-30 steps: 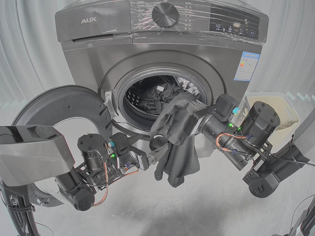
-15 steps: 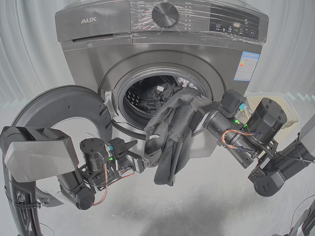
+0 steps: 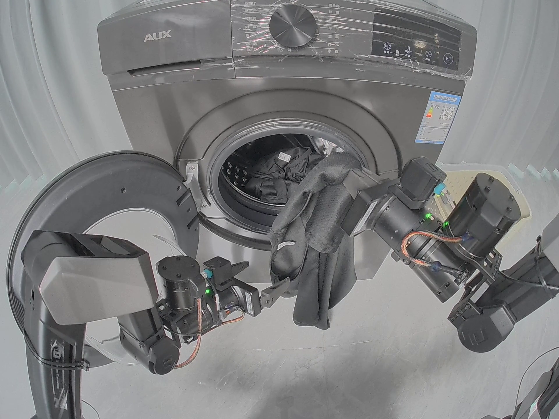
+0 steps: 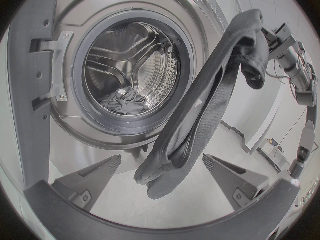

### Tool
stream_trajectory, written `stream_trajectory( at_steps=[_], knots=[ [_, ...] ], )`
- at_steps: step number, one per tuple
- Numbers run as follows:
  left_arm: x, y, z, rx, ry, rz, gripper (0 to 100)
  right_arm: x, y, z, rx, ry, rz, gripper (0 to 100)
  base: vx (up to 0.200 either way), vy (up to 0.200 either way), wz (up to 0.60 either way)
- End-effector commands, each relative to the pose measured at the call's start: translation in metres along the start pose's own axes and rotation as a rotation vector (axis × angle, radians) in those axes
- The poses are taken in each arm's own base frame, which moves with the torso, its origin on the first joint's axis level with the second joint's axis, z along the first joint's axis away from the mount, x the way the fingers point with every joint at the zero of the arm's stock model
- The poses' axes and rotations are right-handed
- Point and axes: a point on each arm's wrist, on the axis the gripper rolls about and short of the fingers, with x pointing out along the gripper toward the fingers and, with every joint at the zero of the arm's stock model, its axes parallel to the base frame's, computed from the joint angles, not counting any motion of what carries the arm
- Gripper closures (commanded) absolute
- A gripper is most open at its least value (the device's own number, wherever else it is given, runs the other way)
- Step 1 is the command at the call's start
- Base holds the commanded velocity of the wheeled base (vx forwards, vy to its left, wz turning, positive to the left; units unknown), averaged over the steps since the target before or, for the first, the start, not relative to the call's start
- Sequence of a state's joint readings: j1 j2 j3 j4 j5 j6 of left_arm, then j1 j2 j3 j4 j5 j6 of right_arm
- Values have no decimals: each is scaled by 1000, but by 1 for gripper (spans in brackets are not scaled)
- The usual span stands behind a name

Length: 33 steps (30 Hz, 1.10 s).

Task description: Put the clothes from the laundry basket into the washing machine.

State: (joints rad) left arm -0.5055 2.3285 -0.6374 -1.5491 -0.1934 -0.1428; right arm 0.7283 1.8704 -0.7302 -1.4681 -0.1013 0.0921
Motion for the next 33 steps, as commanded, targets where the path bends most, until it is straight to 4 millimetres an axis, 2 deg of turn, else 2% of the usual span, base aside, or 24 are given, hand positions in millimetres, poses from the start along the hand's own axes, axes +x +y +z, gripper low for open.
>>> stream_trajectory(
  at_steps=[1, 10, 15, 20, 21, 26, 33],
  knots=[
    [9, 3, -12, 11, 17, 0, 0, -1, 0, 1, 0, -2, 1, 100, 0, 0, 0],
    [26, 8, -28, 18, 22, -1, 0, -2, 0, 0, 2, 4, 1, 100, 0, 0, 0],
    [31, 12, -35, 18, 27, 5, 0, -2, 6, -1, 7, 9, 17, 100, 0, 0, 0],
    [45, 16, -40, 36, 5, 5, 0, -3, 11, -1, 12, 7, 32, 100, 0, 0, 0],
    [48, 17, -40, 41, -3, 7, 100, -3, 11, -1, 13, 8, 32, 100, 0, 0, 0],
    [56, 19, -36, 45, -39, 10, 100, -6, 9, -3, 12, 16, 28, 100, 0, 0, 0],
    [57, 18, -32, 49, -51, 10, 100, -9, 4, -1, 7, 15, 15, 100, 0, 0, 0]
  ],
)
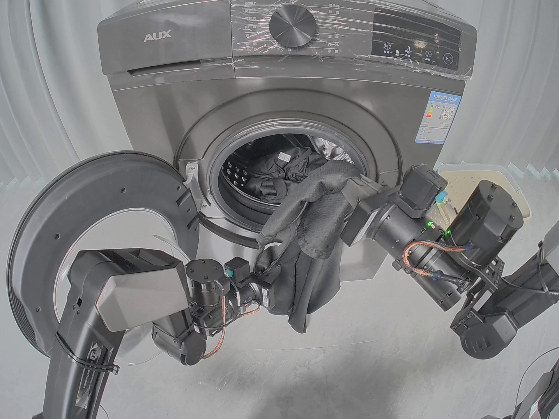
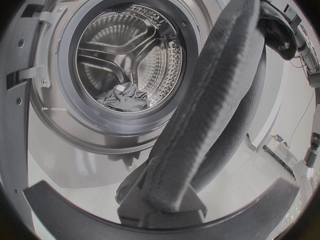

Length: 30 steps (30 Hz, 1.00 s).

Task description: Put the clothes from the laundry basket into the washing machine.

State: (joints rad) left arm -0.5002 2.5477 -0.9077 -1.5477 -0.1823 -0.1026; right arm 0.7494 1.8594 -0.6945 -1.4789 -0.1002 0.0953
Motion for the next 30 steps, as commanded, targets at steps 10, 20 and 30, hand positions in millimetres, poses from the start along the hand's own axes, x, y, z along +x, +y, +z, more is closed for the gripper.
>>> stream_trajectory(
  at_steps=[10, 20, 30],
  knots=[
    [-15, -5, 8, 4, 23, -1, 100, 0, -12, 2, -12, -2, -34, 100, 0, 0, 0],
    [-13, -3, 8, -2, 16, 2, 0, 0, -9, 0, -9, 1, -27, 100, 0, 0, 0],
    [-8, -3, 3, 0, 15, 0, 100, 0, -7, 1, -8, 0, -19, 100, 0, 0, 0]
  ],
)
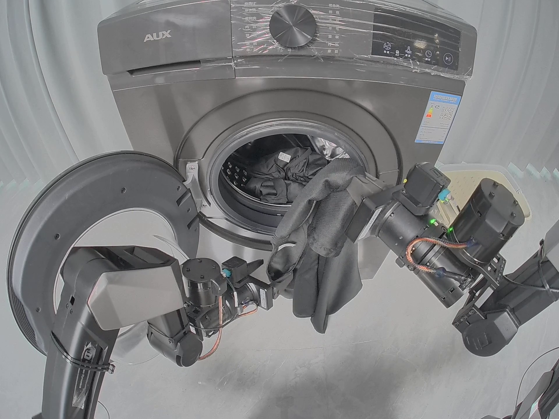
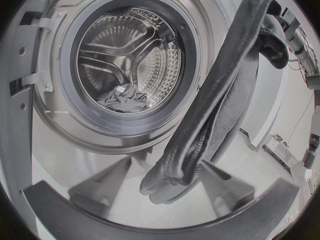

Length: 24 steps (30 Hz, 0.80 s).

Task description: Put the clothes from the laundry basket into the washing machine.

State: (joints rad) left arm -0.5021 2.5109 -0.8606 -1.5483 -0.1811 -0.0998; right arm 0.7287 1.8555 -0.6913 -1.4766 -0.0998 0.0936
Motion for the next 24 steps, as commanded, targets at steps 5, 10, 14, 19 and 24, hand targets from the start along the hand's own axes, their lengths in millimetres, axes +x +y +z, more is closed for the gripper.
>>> stream_trajectory(
  at_steps=[5, 10, 14, 19, 24],
  knots=[
    [1, -1, -3, -2, 6, -5, 100, 0, 0, 0, 0, 1, 0, 100, 0, 0, 0],
    [1, 1, 1, 0, -8, 1, 100, -1, -2, 0, -1, 2, -6, 100, 0, 0, 0],
    [-5, 0, 58, -1, -154, -5, 100, -3, -6, -5, -1, 19, -15, 100, 0, 0, 0],
    [-31, -11, 84, -12, -171, -20, 100, -4, -11, -5, 1, 22, -30, 100, 0, 0, 0],
    [-72, -17, 106, -10, -172, -14, 100, -11, -16, -9, -3, 53, -38, 100, 0, 0, 0]
  ],
)
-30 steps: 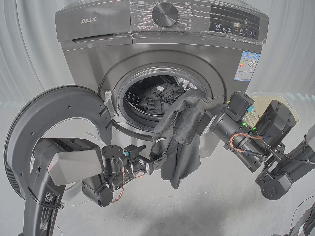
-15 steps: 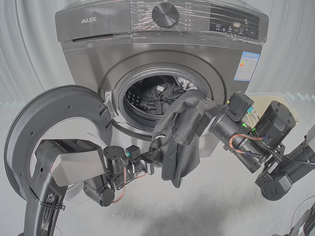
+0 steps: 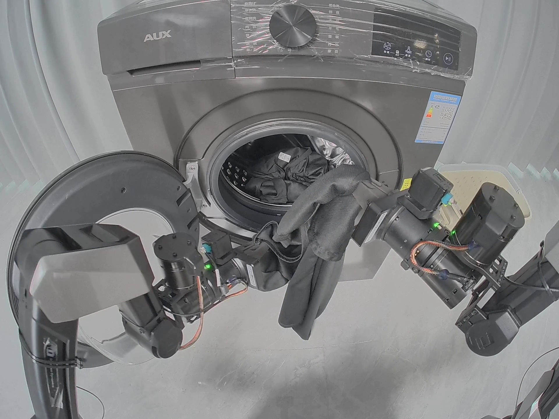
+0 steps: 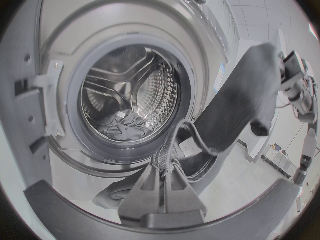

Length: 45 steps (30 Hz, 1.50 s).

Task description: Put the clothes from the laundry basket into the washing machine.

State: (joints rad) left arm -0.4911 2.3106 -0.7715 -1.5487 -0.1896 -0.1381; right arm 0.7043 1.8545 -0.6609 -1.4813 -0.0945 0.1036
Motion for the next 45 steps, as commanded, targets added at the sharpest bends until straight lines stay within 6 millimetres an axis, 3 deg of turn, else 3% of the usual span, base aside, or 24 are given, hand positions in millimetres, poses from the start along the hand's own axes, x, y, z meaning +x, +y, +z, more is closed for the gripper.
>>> stream_trajectory(
  at_steps=[1, 3, 4, 9, 23, 29, 45],
  knots=[
    [-47, -13, 55, 9, -69, -4, 100, -8, -9, -6, -5, 32, -22, 100, 0, 0, 0],
    [-55, -12, 61, 8, -79, 5, 100, -10, -12, -7, -7, 28, -29, 100, 0, 0, 0],
    [-69, -9, 74, 14, -105, 28, 100, -13, -19, -6, -10, 11, -46, 100, 0, 0, 0],
    [-87, -14, 97, 5, -170, 23, 100, -14, -35, -5, 14, 12, -85, 100, 0, 0, 0],
    [-98, -26, 122, 23, -252, -6, 100, -29, -79, -16, -43, 86, -188, 100, 0, 0, 0],
    [-100, -34, 123, 25, -259, -29, 100, -29, -80, -14, -56, 80, -183, 100, 0, 0, 0],
    [-99, -33, 124, 24, -263, -24, 100, -28, -74, -7, -55, 53, -167, 100, 0, 0, 0]
  ],
)
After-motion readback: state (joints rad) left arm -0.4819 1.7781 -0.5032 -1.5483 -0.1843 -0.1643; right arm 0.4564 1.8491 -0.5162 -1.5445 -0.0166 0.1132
